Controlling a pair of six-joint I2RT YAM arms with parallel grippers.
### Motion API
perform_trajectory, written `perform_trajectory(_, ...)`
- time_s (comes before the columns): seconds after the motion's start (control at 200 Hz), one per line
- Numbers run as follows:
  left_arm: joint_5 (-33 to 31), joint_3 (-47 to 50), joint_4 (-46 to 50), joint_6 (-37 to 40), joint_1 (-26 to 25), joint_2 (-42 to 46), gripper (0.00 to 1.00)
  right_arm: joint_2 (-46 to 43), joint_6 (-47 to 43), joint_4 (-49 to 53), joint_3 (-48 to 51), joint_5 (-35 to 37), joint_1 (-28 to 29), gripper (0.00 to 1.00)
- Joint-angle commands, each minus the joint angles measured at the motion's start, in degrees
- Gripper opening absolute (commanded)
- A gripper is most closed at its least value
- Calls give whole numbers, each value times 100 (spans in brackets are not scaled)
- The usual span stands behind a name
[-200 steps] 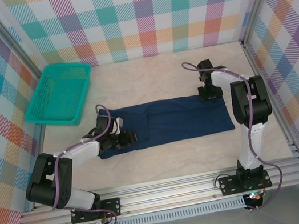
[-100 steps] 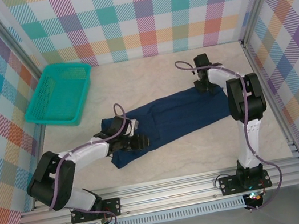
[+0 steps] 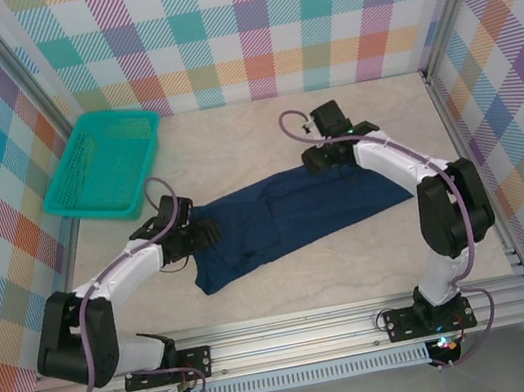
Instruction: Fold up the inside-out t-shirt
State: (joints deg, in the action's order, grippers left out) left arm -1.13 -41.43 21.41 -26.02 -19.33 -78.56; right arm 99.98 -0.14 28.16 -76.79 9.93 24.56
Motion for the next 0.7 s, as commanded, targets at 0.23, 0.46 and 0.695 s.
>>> perform_trajectory(0.23,182,-414,-39,-162,-101,-829,87,414,295,-96,-66,-646,410,67)
perform_trajectory(0.46,234,-438,-224,-240,-277,-1295,85,408,308,-153,83,-675,409,67)
perform_trajectory(0.695,109,-676,-399,-268,-931,-1592,72,461,335,-151,94,-712,410,66)
